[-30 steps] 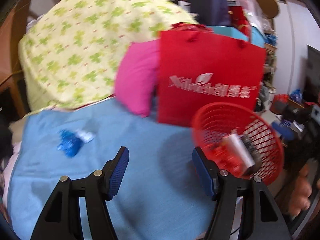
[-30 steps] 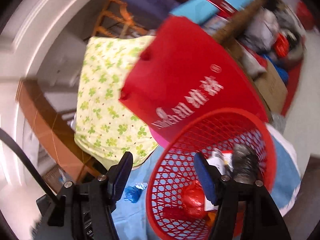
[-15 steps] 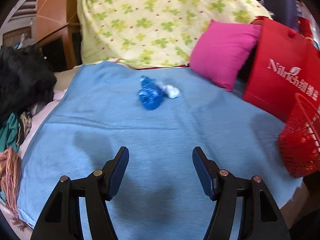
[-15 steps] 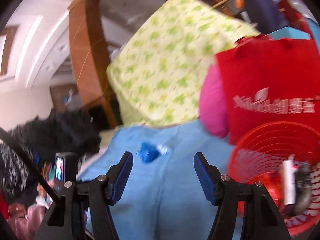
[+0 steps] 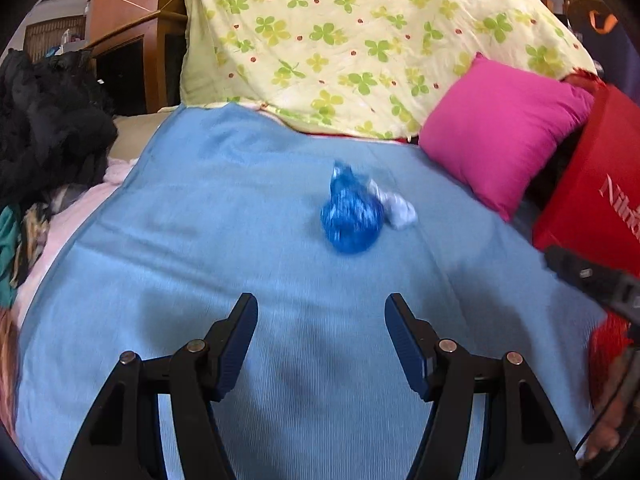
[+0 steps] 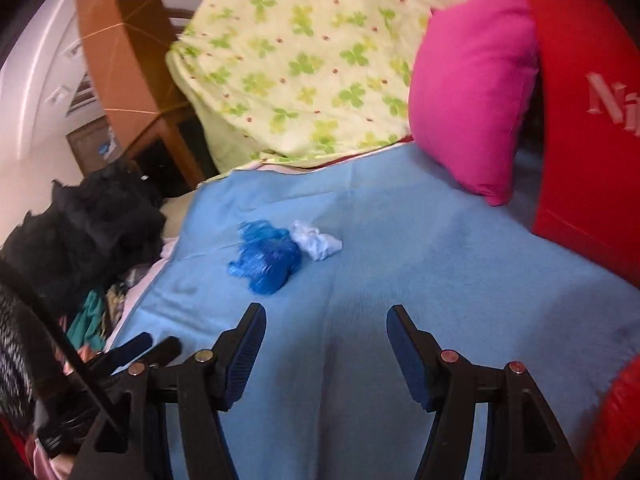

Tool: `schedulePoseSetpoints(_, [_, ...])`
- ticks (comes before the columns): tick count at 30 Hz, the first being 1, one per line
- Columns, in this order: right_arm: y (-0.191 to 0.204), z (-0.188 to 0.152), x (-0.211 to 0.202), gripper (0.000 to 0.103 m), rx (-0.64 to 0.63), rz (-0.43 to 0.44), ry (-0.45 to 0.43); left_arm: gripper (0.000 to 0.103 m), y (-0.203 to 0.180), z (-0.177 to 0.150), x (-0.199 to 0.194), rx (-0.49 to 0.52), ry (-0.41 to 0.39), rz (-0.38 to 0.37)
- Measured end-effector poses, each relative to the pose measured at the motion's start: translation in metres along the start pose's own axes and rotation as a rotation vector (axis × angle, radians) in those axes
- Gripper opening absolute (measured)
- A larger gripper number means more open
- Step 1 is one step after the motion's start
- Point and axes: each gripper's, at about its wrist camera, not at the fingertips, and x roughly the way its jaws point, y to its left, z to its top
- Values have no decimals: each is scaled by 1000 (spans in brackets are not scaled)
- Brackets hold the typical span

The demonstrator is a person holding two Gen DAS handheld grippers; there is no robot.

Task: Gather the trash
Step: 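Move both tools back toward the blue plastic bag and white mask, then grasp the white mask with the right tool while the left tool grasps the blue plastic bag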

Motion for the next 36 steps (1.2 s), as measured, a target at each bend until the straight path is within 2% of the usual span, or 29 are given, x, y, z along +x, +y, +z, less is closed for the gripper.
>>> schedulePoseSetpoints(6, [-3, 33, 76, 59, 45, 45, 34, 69, -2, 42, 50, -29, -14, -67])
schedulePoseSetpoints(11, [-3, 50, 128, 55, 45, 73, 78, 69, -4, 62, 95, -36, 33, -97])
schedulePoseSetpoints(17, [-8, 63, 163, 55, 96, 127, 112, 69, -3, 72, 130, -71, 89, -140])
schedulePoseSetpoints(19, [-13, 63, 177, 55, 132, 164, 140, 69, 1, 72, 138, -105, 111, -178])
schedulePoseSetpoints(24, [-16, 60, 203, 55, 166, 175, 186, 70, 6, 70, 148, -122, 130, -192])
schedulePoseSetpoints(26, [-12, 57, 210, 53, 139, 151, 207, 57, 4, 67, 150, -109, 137, -202])
schedulePoseSetpoints(27, [-10, 56, 213, 43, 127, 140, 220, 53, 3, 65, 151, -99, 142, -200])
schedulePoseSetpoints(31, [-11, 56, 211, 34, 105, 133, 211, 46, 2, 64, 147, -88, 130, -188])
schedulePoseSetpoints(32, [-12, 56, 208, 33, 104, 128, 206, 28, 2, 65, 145, -90, 127, -198])
schedulePoseSetpoints(36, [-14, 57, 191, 30, 100, 117, 189, 27, -2, 63, 132, -52, 130, -174])
